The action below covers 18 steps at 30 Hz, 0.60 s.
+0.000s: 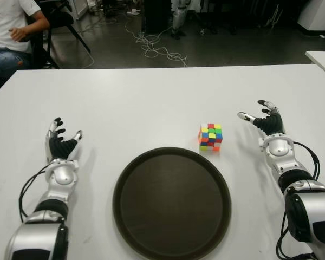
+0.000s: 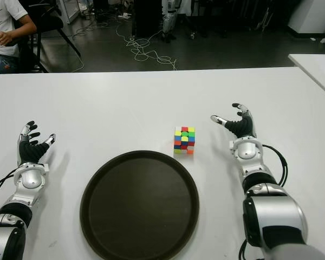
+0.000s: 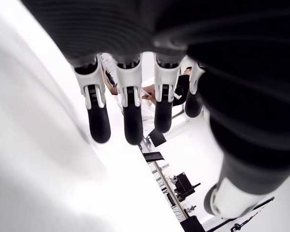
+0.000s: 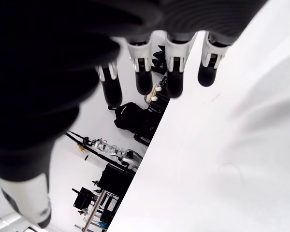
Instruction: Pick up the Rubik's Cube and put it in the plate
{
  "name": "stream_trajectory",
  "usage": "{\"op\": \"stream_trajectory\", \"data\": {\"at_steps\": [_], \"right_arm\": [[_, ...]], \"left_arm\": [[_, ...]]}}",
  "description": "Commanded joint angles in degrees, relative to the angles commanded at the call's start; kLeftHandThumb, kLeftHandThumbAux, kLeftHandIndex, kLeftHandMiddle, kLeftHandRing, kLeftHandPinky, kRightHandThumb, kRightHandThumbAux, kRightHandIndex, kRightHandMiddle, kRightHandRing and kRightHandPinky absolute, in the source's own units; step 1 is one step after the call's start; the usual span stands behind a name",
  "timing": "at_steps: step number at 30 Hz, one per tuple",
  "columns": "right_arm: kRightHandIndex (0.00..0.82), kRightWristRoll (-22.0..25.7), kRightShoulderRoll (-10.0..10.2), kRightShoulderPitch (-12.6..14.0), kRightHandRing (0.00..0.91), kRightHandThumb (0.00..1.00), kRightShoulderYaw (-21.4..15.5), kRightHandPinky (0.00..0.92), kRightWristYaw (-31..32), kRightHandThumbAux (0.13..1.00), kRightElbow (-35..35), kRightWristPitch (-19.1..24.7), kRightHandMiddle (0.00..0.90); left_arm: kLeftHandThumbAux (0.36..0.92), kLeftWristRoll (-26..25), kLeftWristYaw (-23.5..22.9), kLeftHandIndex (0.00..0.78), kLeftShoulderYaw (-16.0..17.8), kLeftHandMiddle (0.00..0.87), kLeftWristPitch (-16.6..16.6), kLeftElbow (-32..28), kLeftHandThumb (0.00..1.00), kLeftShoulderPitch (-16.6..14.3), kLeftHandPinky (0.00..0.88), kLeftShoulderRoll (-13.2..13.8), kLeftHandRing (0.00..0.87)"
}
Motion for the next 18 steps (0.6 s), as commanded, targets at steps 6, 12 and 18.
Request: {"op": "stream_trajectory", "data": {"at_steps": [6,12,18], "right_arm": [[0.185,0.09,0.15,0.02,0.124,0.0,-0.15,0.113,-0.5,0.68,-0.11,0.07,0.128],[0.222,-0.15,0.15,0.04,0.152,0.0,0.11,0.124,-0.73,0.673,-0.19,-0.23,0.156],[0.22,-0.12,0.12,-0.01,0.162,0.0,0.18,0.129,-0.41,0.656,-0.19,-0.06,0.166]], "left_arm": [[0.757,-0.51,-0.48,0.113,0.4,0.173,-0.12,0.01,0.073,-0.03,0.253,-0.17,0.203],[0.745,-0.59,-0.45,0.119,0.54,0.183,-0.32,0.11,0.062,-0.01,0.265,-0.21,0.214],[0.744,-0.79,-0.56,0.121,0.72,0.191,-0.41,0.25,0.045,0.01,0.288,-0.24,0.227]]}}
